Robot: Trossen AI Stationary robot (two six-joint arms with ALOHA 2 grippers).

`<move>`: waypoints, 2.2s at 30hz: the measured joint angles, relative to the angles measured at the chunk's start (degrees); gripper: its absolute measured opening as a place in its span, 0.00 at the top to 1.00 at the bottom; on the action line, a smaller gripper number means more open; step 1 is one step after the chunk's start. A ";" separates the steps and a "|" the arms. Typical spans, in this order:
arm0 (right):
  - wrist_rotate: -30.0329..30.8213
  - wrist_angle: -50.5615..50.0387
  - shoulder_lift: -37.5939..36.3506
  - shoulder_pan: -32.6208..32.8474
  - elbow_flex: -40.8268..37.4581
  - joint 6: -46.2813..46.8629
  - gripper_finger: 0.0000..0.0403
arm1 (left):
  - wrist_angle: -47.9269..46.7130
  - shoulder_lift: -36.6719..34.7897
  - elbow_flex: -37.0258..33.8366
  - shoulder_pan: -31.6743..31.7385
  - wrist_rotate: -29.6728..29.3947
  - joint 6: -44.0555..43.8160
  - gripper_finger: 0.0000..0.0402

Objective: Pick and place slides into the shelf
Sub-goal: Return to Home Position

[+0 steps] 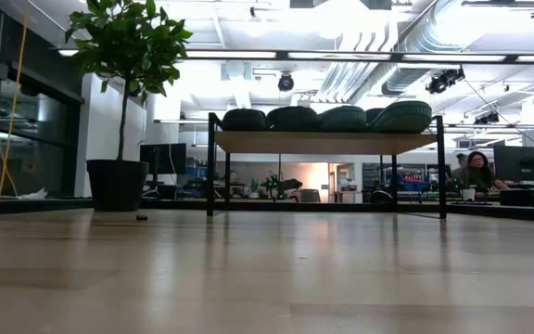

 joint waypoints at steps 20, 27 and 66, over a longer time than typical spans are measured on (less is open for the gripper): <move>-4.56 -1.15 -2.21 0.04 0.00 1.77 0.50 | -5.62 -13.33 0.02 -16.24 -18.99 -5.06 0.29; -7.71 -1.39 -5.23 0.04 -0.02 2.09 0.50 | -6.55 -16.69 0.02 -20.29 -23.66 -6.19 0.29; -4.54 39.19 -43.37 0.06 -61.26 4.78 0.50 | -4.53 -28.83 -14.14 -21.65 -20.20 -7.06 0.29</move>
